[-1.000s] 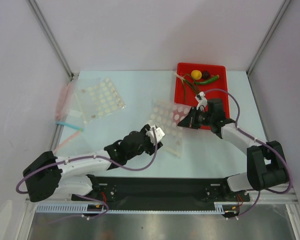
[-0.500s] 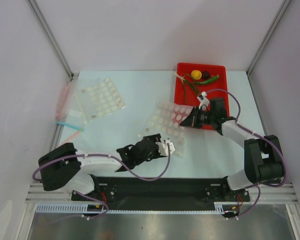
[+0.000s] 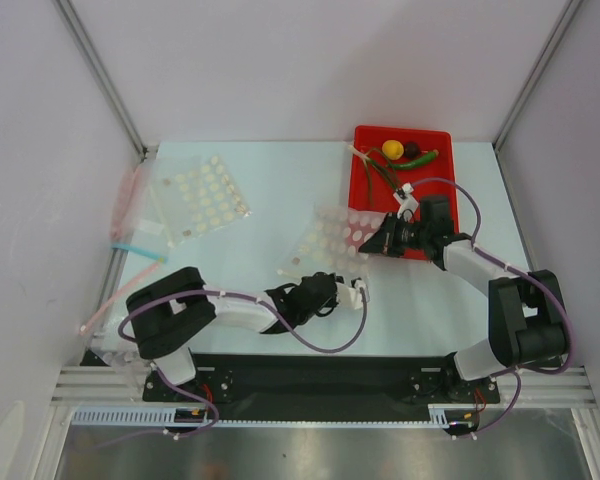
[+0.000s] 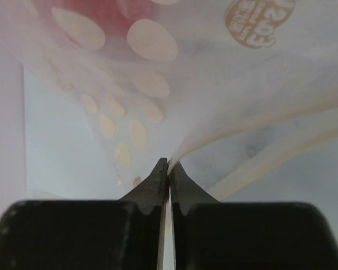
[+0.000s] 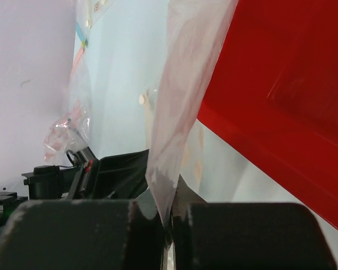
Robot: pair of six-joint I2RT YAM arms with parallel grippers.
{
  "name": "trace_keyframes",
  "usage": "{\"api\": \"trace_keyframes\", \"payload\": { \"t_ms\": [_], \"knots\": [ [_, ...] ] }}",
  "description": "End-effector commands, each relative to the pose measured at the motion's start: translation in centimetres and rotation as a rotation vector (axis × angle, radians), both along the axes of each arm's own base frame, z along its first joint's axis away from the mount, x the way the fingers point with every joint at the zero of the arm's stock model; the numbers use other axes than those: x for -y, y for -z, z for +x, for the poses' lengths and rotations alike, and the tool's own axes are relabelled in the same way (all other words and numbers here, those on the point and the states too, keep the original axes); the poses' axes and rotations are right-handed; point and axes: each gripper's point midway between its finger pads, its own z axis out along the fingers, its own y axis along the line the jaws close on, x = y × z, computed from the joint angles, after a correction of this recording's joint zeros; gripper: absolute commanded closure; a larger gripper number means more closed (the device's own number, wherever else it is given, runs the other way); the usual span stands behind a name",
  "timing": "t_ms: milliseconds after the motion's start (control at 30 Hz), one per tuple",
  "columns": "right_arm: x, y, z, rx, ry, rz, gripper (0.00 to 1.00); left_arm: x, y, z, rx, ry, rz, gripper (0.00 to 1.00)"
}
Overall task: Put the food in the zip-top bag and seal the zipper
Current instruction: Adjust the zipper food storage bag at the center of the board.
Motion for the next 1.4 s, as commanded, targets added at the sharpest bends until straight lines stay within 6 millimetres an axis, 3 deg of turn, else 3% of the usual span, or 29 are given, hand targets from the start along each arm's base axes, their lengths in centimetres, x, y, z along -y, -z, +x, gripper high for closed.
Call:
{"api": "trace_keyframes", "payload": {
  "t_ms": [0,67,100,167,200,267,367,533,567,633,667,700,733,767,933,1033,1167,1233,1367],
  "knots": [
    [-0.3,-1.6,0.6,0.038,-0.015,0.028,0.95,1.0,-1.7,1.3,0.043,-0.050,-0.002,0.96],
    [-0.4,-1.8,0.5,0.048,-0.015,0.040,0.86,0.8,-2.8,1.7,0.045,-0.098,-0.028,1.00],
    [-0.5,-2.2,0.4,0.060,-0.023,0.053,0.76,0.7,-3.5,1.8,0.037,-0.121,-0.038,1.00],
    [-0.6,-2.5,0.4,0.079,-0.021,0.072,0.66,0.5,-5.1,1.6,-0.011,-0.204,-0.099,1.00],
    [-0.7,-3.0,0.3,0.095,-0.021,0.077,0.52,0.5,-5.4,1.4,-0.056,-0.260,-0.160,1.00],
    [-0.8,-3.5,0.2,0.124,-0.022,0.084,0.38,0.0,-5.9,1.0,-0.096,-0.311,-0.191,1.00],
    [-0.6,-4.9,0.1,0.192,-0.001,0.077,0.28,-1.4,-6.9,0.7,-0.126,-0.412,-0.263,1.00],
    [0.6,-7.2,0.0,0.326,0.101,0.039,0.26,-4.6,-10.0,1.5,-0.136,-0.609,-0.458,0.99],
    [0.8,-8.9,-0.4,0.395,0.118,0.043,0.24,-5.4,-10.1,1.5,-0.147,-0.634,-0.482,1.00],
    [1.4,-9.4,-0.5,0.447,0.179,0.016,0.21,-6.5,-11.2,1.8,-0.206,-0.699,-0.607,1.00],
    [1.7,-10.9,-1.0,0.503,0.203,0.025,0.13,-7.2,-11.1,1.8,-0.233,-0.726,-0.632,1.00],
    [1.8,-11.5,-1.2,0.538,0.233,0.019,0.03,-7.4,-11.3,1.8,-0.264,-0.757,-0.690,1.00],
    [1.8,-11.4,-1.7,0.553,0.246,0.017,0.00,-7.8,-11.6,1.9,-0.289,-0.766,-0.728,1.00],
    [2.1,-12.8,-1.9,0.616,0.288,0.025,0.00,-8.3,-12.1,1.8,-0.296,-0.771,-0.769,1.00],
    [-1.7,-15.3,-5.5,0.826,0.196,0.077,0.00,-8.9,-14.2,1.2,-0.333,-0.782,-0.915,1.00],
    [-2.9,-16.0,-6.9,0.891,0.169,0.113,0.00,-9.7,-15.4,0.7,-0.335,-0.789,-0.990,1.00],
    [-3.2,-15.5,-6.5,0.840,0.196,0.138,0.00,-11.0,-16.1,0.1,-0.325,-0.801,-1.087,1.00],
    [-3.3,-14.9,-5.9,0.791,0.211,0.116,0.00,-10.8,-16.9,-0.3,-0.345,-0.776,-1.138,1.00],
    [-5.1,-14.6,-6.9,0.783,0.082,0.115,0.01,-10.1,-16.8,-0.6,-0.389,-0.763,-1.172,1.00]
  ]
}}
